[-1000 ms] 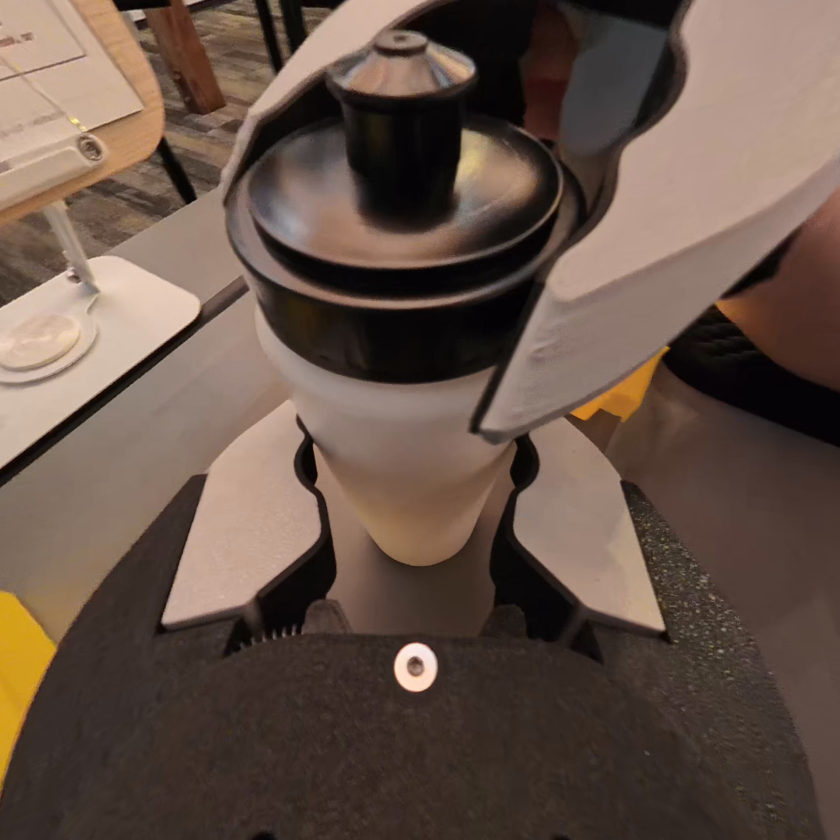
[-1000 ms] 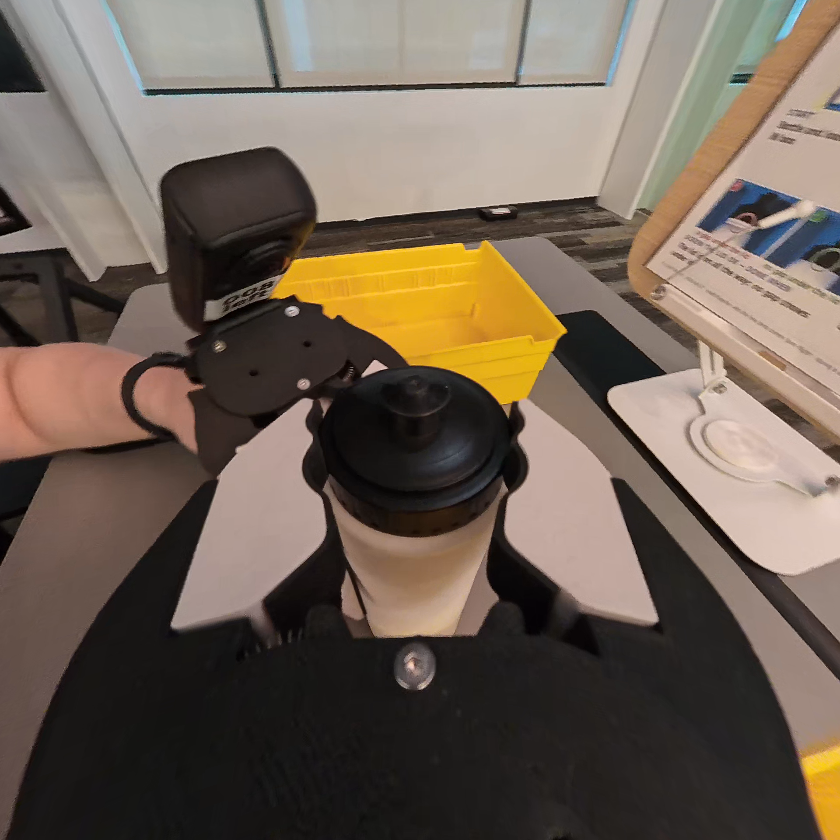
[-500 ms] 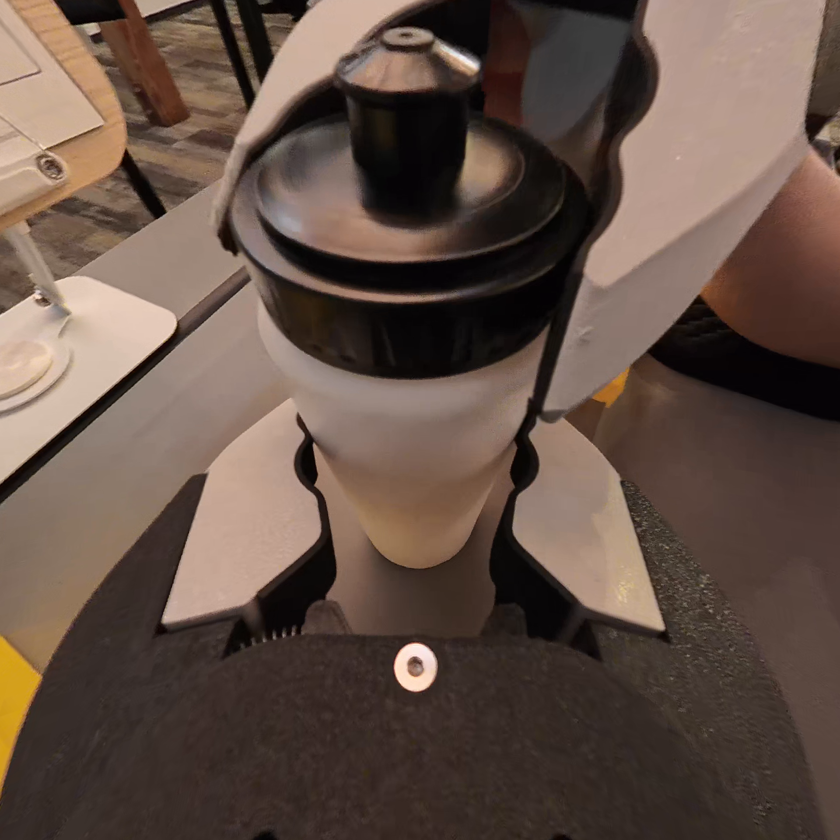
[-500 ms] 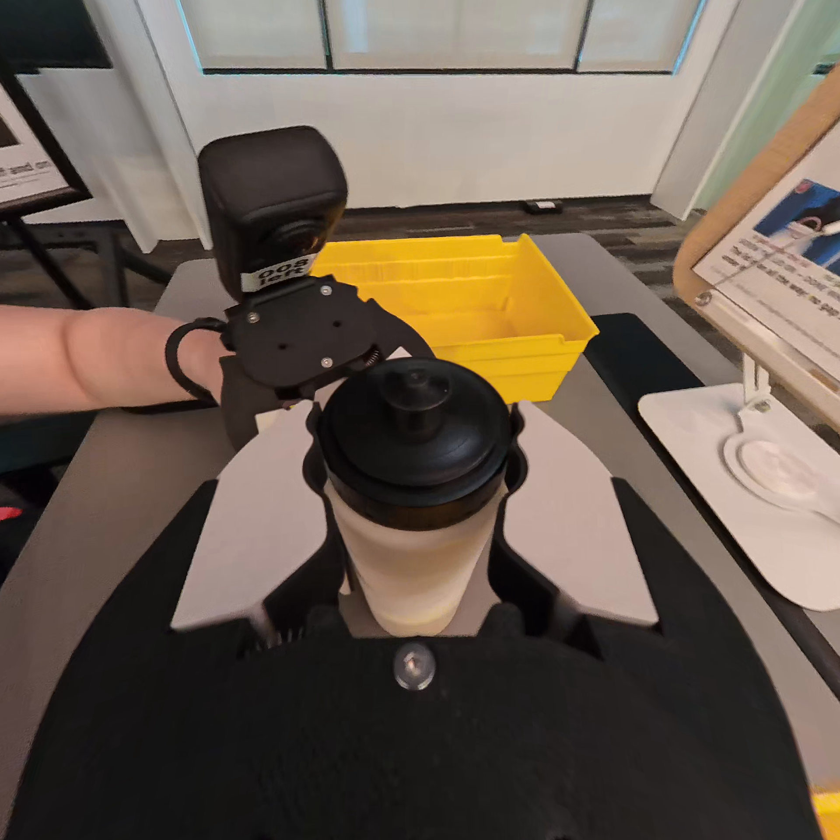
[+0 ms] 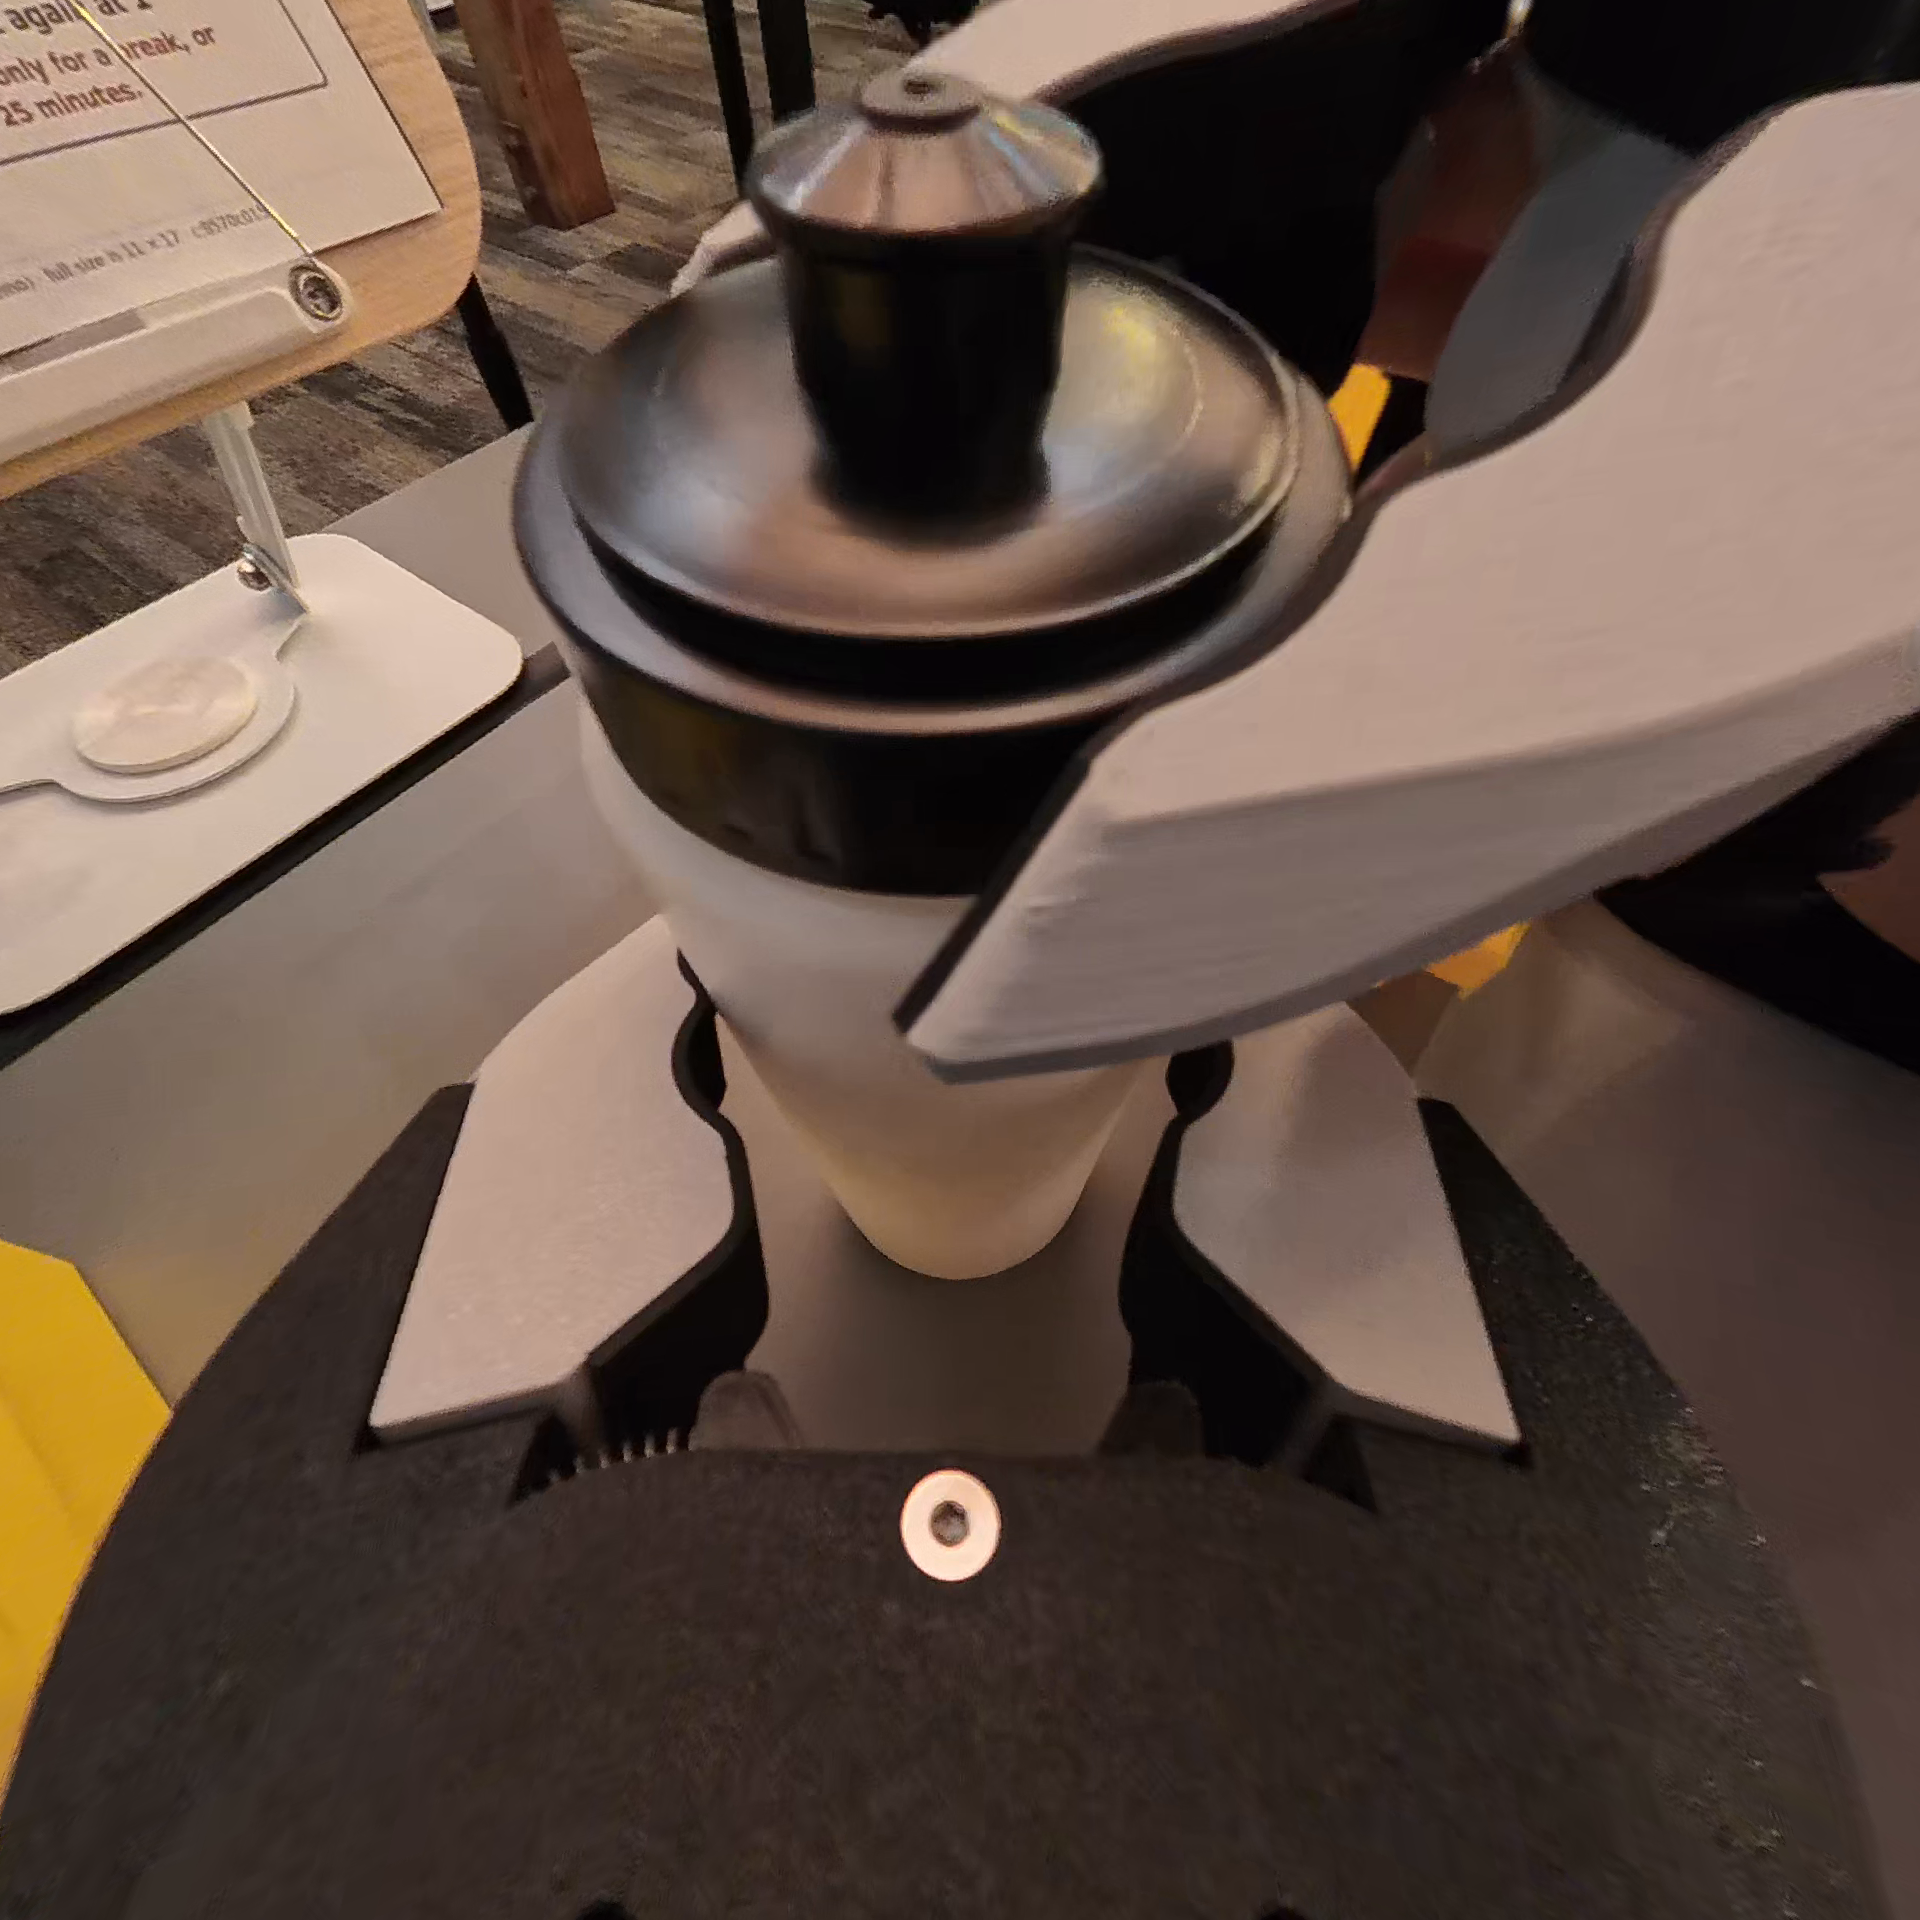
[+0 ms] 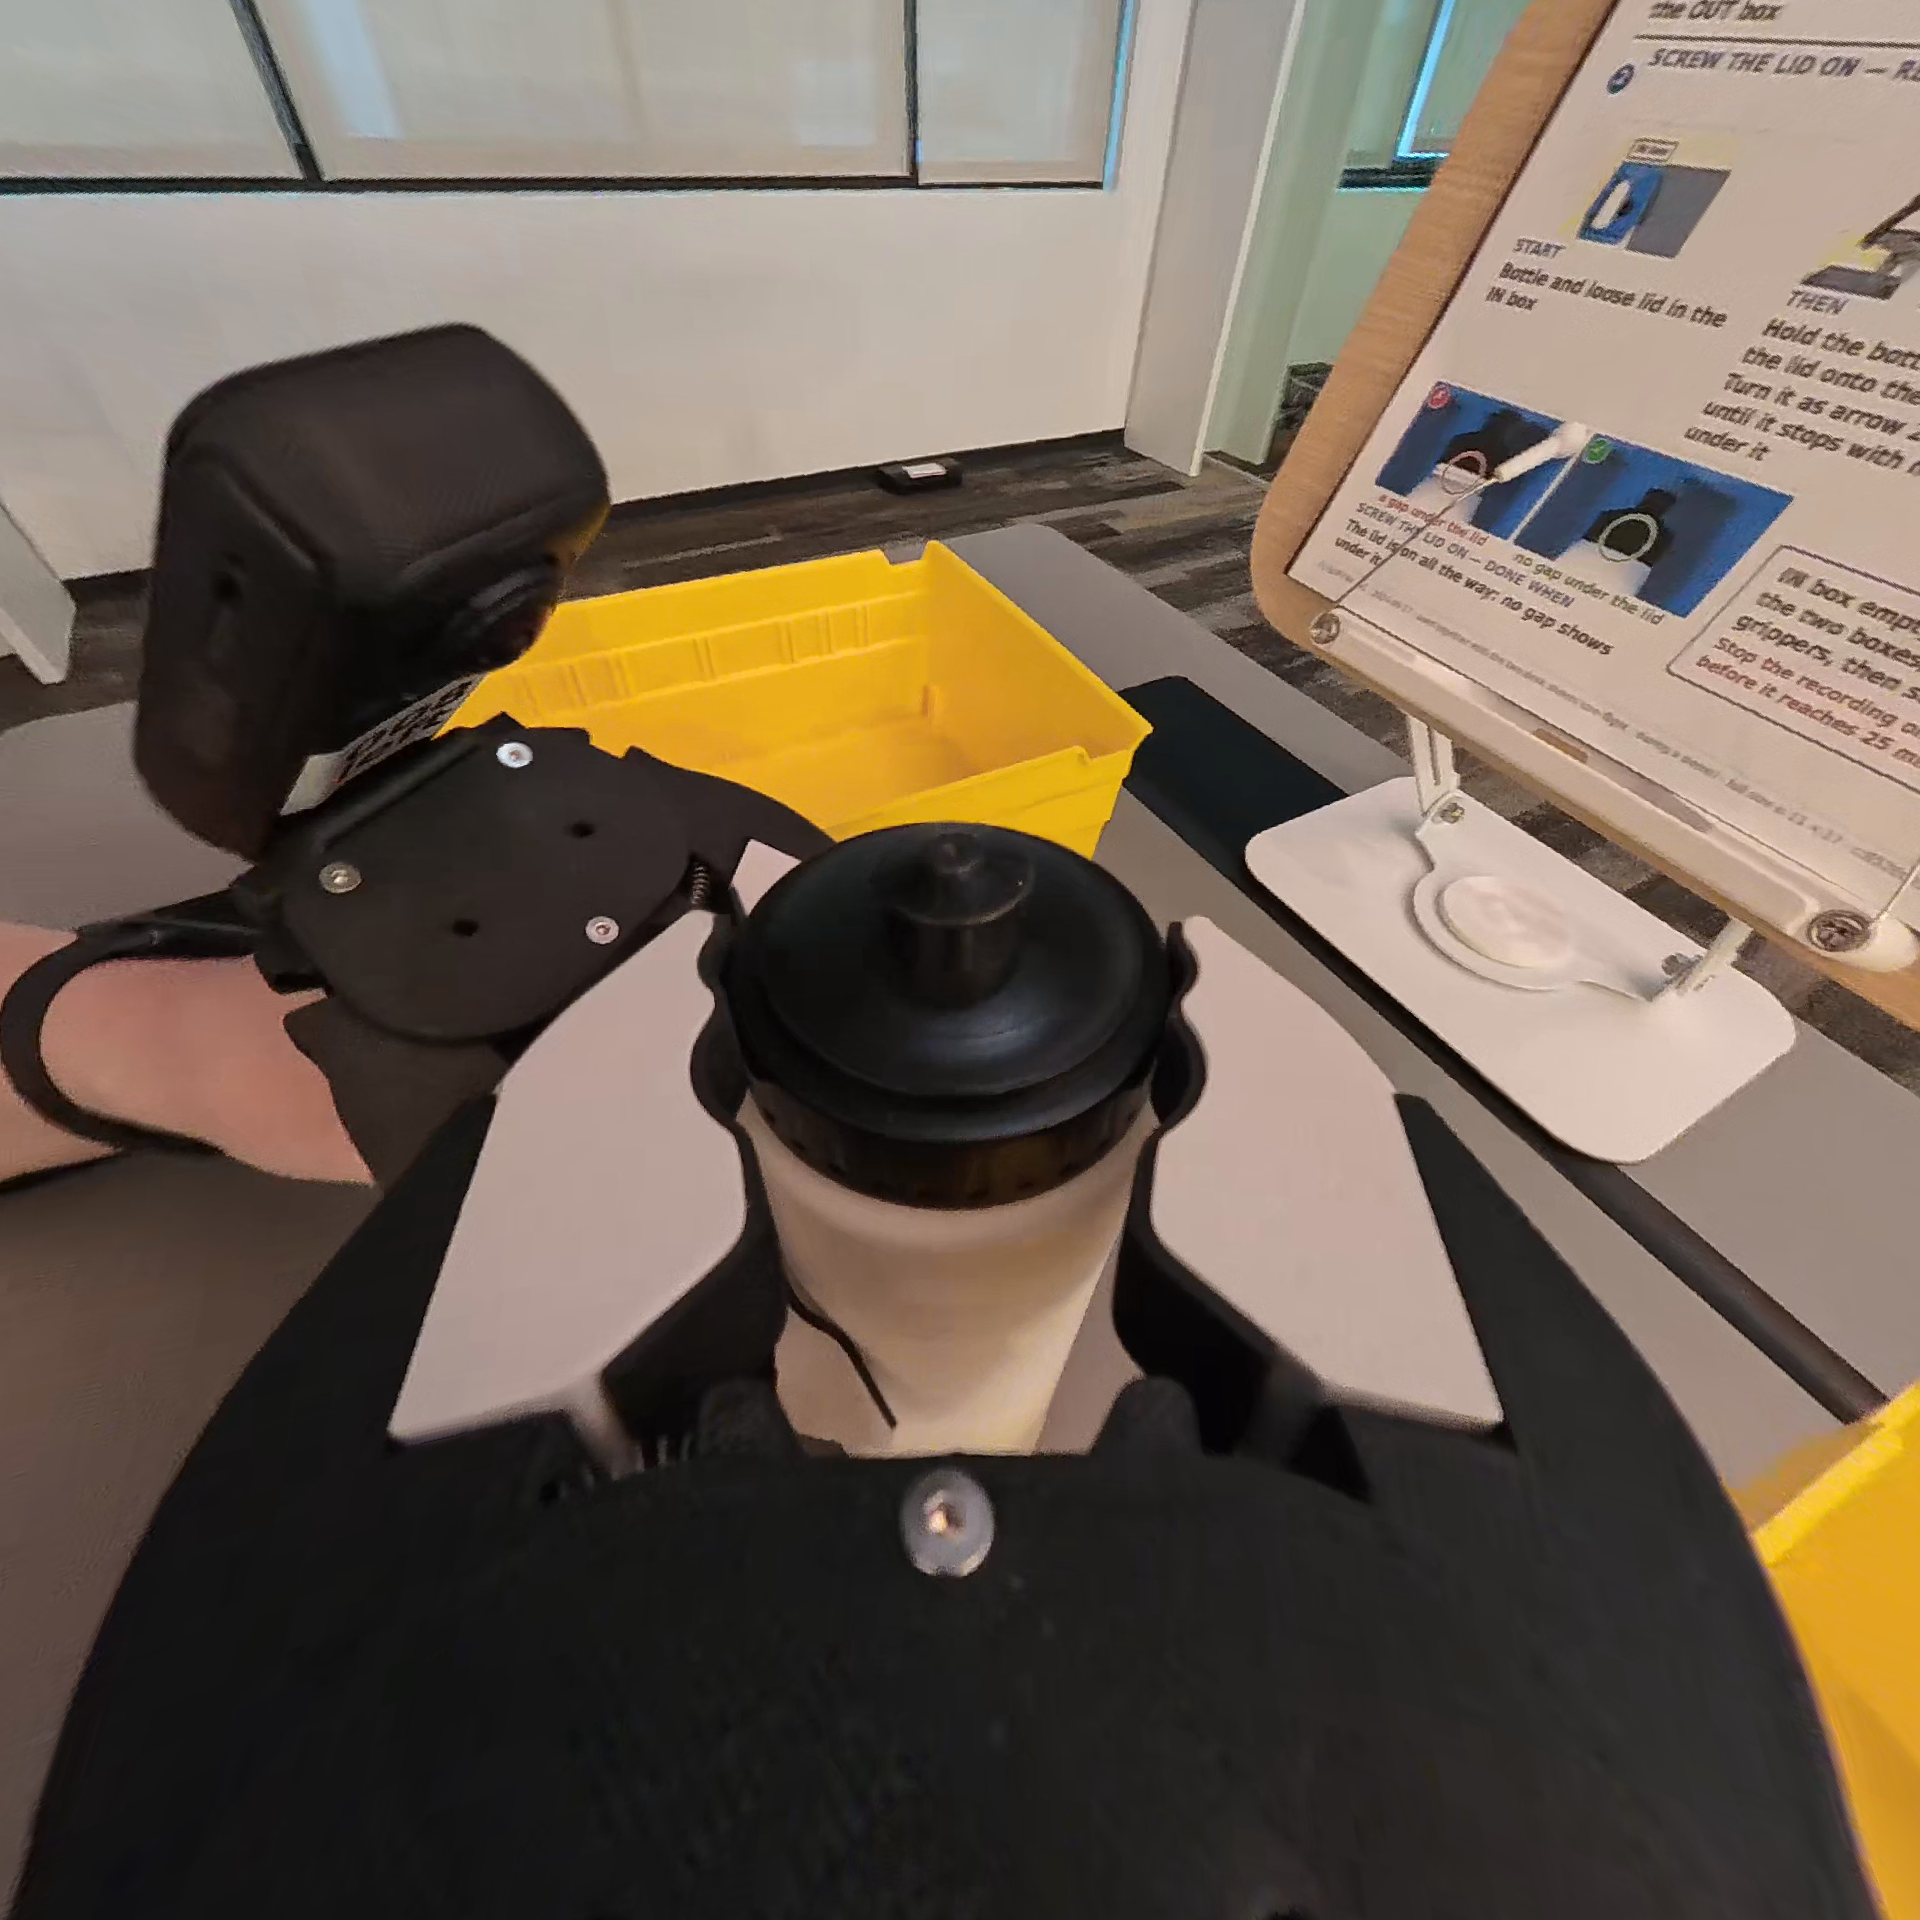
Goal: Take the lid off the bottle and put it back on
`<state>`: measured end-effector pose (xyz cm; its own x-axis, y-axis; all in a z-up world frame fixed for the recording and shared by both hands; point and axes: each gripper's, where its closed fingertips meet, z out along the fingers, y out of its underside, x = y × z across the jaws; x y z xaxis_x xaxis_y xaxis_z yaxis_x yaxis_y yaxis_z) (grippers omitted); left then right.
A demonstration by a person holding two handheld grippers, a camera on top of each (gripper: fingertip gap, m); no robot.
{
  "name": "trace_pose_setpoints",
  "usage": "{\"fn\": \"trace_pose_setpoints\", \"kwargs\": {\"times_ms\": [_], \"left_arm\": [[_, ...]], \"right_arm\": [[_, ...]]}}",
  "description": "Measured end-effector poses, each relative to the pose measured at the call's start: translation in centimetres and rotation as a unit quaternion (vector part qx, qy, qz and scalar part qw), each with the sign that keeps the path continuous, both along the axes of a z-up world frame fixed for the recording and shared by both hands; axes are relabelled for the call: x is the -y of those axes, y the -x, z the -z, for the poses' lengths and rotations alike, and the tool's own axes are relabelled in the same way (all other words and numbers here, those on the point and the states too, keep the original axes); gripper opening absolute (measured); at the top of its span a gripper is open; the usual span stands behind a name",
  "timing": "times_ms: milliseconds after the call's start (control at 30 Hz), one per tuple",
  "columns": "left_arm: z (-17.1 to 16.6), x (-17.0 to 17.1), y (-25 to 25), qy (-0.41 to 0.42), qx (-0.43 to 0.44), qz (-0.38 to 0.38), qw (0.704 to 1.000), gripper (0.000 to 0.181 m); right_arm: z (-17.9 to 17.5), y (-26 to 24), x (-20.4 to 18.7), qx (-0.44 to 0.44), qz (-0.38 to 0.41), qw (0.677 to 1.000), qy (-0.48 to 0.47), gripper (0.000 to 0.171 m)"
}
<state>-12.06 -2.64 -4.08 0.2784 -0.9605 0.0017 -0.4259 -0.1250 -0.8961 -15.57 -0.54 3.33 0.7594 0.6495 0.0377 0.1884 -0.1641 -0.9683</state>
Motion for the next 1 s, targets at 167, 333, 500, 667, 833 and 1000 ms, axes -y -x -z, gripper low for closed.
{"fn": "trace_pose_setpoints", "kwargs": {"times_ms": [167, 333, 500, 667, 833, 1000], "left_arm": [[0.1, 0.9, -0.4, -0.004, -0.001, 0.057, 0.998, 0.085], [0.1, 1.0, -0.4, -0.007, -0.002, 0.061, 0.998, 0.085], [0.1, 0.1, -0.2, -0.003, -0.005, 0.002, 1.000, 0.085], [0.1, -0.1, 0.1, -0.006, -0.013, -0.020, 1.000, 0.085], [0.2, 0.4, -0.3, -0.019, -0.017, 0.008, 1.000, 0.085], [0.2, 1.1, -0.5, -0.014, -0.011, 0.050, 0.999, 0.085]], "right_arm": [[0.0, 0.0, 1.0, -0.003, -0.120, 0.993, 0.018, 0.082], [-0.2, 0.1, 1.6, 0.000, -0.153, 0.988, -0.001, 0.078], [-0.2, 0.0, 0.3, -0.013, -0.062, 0.998, 0.006, 0.078], [-0.3, 0.1, 0.1, -0.008, -0.007, 1.000, -0.007, 0.078], [-0.1, 0.0, 0.9, -0.006, -0.119, 0.993, 0.009, 0.081], [-0.1, -0.1, 2.0, 0.002, -0.174, 0.985, -0.001, 0.078]]}}
